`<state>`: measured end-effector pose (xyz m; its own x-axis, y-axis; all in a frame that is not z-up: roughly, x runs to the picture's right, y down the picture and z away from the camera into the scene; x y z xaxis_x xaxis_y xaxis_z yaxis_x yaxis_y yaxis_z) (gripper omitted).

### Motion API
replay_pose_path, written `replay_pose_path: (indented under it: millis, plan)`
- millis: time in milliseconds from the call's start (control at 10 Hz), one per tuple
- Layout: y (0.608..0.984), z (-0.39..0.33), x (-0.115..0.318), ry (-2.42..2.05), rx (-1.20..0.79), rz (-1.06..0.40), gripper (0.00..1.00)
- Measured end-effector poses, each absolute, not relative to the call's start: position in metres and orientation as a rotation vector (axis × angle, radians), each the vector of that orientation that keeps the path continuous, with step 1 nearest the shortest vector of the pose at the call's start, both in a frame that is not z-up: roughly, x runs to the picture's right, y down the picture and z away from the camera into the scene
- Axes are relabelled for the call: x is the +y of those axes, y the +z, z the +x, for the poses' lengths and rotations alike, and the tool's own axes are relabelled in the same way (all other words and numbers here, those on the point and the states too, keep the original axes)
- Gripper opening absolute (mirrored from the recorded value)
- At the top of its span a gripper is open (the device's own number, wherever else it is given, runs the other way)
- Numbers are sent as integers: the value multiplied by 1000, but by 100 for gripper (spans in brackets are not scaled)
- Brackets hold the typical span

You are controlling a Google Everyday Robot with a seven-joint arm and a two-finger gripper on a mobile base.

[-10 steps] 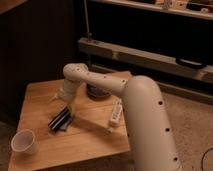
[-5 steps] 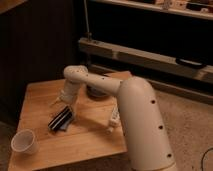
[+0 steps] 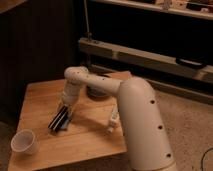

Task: Place the eraser in the ceramic cup

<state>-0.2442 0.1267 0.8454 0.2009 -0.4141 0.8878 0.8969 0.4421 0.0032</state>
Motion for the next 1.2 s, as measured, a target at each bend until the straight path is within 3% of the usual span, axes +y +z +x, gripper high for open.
replay_pose_path:
  millis: [200, 300, 700, 1200]
  plan:
    - [846, -246, 127, -1008, -966, -612, 4]
    - [846, -249, 128, -1024, -956, -625, 0]
    - [835, -259, 130, -1082, -949, -615, 0]
    - [755, -221, 101, -1025, -1114, -290, 0]
